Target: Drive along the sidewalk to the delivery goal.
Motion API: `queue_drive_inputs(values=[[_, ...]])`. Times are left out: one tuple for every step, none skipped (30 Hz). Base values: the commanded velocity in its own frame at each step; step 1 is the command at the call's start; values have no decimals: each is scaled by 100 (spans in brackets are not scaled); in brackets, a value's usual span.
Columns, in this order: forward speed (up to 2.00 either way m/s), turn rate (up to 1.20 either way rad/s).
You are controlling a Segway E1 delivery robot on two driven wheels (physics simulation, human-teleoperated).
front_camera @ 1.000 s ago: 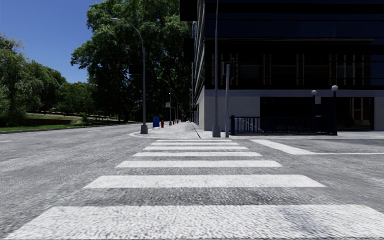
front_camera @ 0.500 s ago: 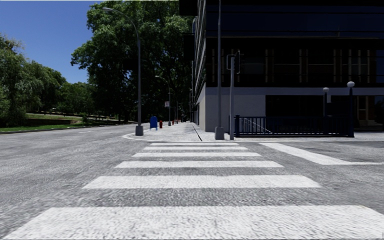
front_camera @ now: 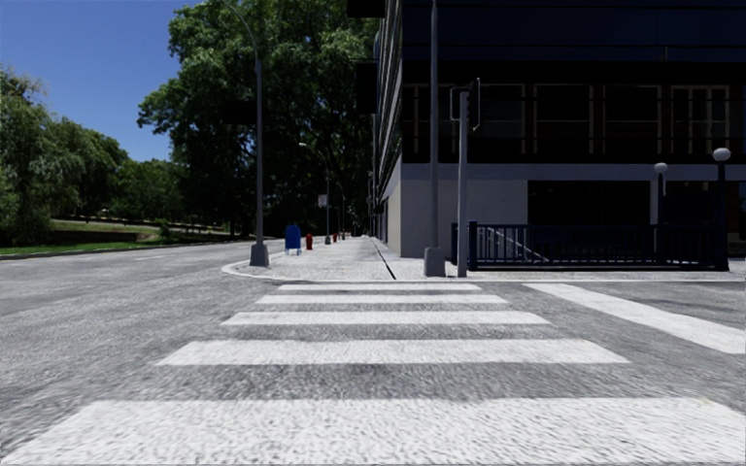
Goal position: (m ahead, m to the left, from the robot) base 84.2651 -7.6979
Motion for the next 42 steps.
queue_drive_inputs(values=[[200, 0], [200, 0], [200, 0], [200, 0], [200, 0], [200, 0], [200, 0], [200, 0], [200, 0], [200, 0], [200, 0], [200, 0], [200, 0], [200, 0], [200, 0], [200, 0], [200, 40], [200, 58], [200, 66], [200, 65], [200, 16], [200, 3], [200, 0], [200, 0], [200, 0], [200, 0], [200, 0], [200, 0], [200, 0], [200, 0], [200, 0], [200, 0], [200, 0], [200, 0], [200, 0], [200, 0], [200, 0], [200, 0], [200, 0], [200, 0], [200, 0], [200, 0]])
